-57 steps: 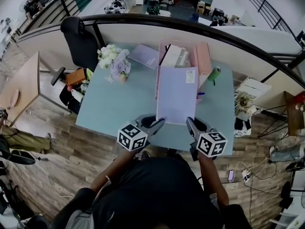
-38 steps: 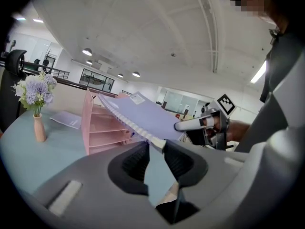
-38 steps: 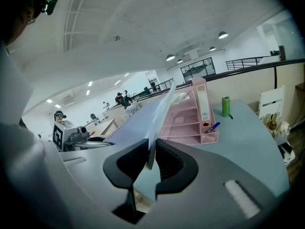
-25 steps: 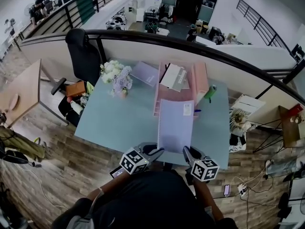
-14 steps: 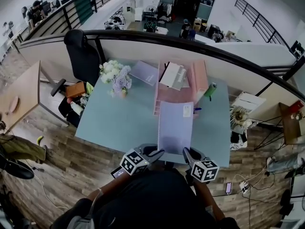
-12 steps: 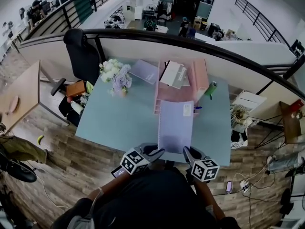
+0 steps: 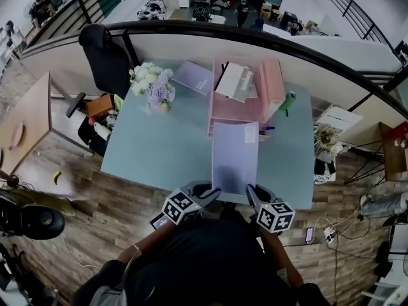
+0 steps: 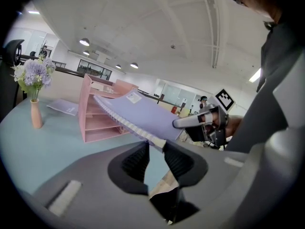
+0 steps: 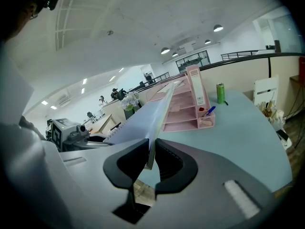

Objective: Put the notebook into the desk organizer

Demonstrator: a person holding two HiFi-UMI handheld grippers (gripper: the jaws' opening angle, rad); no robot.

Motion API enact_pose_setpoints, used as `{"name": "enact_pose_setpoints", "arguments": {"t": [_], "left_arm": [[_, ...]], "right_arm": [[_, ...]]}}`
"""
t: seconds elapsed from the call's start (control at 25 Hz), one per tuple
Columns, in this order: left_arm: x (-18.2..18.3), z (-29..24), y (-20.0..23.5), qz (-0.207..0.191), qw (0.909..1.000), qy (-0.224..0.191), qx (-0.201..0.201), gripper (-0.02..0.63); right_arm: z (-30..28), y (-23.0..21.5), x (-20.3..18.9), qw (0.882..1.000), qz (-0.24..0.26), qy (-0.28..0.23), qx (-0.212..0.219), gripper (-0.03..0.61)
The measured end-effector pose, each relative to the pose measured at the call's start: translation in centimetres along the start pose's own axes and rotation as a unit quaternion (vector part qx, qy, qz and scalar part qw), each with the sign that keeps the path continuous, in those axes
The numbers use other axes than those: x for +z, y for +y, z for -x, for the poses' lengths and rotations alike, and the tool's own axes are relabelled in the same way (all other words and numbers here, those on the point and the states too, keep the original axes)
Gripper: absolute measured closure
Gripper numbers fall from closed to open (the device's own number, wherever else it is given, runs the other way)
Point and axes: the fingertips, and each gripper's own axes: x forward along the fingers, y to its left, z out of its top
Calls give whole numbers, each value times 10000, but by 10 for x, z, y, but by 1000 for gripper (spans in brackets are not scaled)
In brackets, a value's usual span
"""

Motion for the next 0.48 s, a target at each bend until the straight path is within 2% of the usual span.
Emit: {"name": "enact_pose_setpoints", "arguments": {"t": [0.48], "left_arm": [[-16, -12, 14, 172, 9997, 160, 30, 459]], "right_arm": [[-18, -16, -15, 9994, -296, 183, 0, 535]]}}
